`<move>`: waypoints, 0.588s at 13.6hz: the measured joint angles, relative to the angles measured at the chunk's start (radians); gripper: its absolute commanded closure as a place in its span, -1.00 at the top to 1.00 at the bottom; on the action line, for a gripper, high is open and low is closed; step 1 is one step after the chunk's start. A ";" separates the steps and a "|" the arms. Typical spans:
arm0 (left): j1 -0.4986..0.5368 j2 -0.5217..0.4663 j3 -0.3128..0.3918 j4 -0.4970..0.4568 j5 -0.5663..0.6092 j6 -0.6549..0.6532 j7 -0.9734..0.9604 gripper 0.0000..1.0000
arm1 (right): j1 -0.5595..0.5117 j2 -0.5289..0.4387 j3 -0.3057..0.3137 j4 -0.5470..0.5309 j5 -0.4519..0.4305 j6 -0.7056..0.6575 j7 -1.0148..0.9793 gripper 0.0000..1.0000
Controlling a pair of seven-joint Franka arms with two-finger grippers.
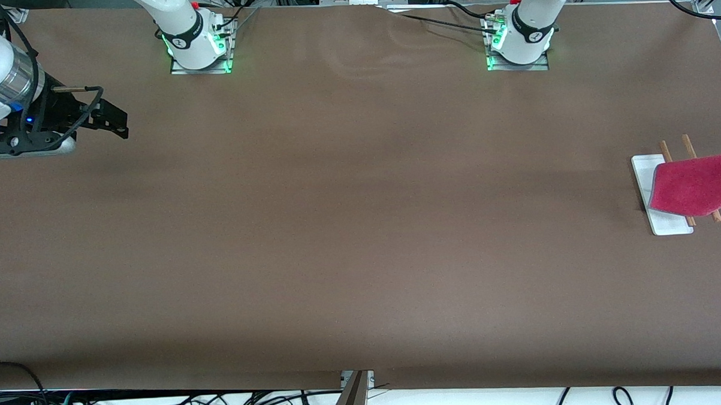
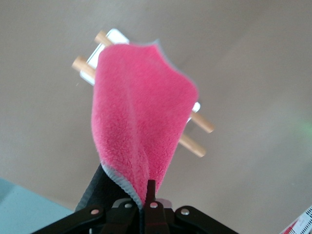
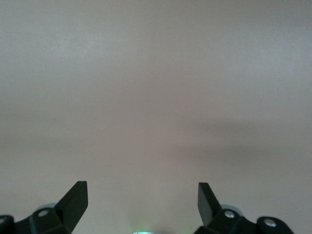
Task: Pass towel and hang on rack
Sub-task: 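Lower the towel over the wooden rods with the left gripper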
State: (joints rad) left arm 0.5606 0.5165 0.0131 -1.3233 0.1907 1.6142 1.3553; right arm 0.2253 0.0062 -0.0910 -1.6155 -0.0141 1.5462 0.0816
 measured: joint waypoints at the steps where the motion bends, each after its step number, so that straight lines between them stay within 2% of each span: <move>1: 0.019 0.017 0.000 0.000 0.000 0.016 0.000 -1.00 | 0.000 0.000 0.000 0.006 0.000 0.000 0.000 1.00; 8: 0.054 0.111 -0.002 -0.001 -0.011 0.074 -0.001 -1.00 | 0.000 0.011 0.000 0.033 -0.002 0.000 -0.001 1.00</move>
State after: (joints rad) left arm 0.6143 0.6274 0.0110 -1.3238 0.1798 1.6882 1.3543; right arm 0.2251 0.0173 -0.0906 -1.5826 -0.0157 1.5466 0.0810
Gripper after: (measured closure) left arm 0.982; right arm 0.000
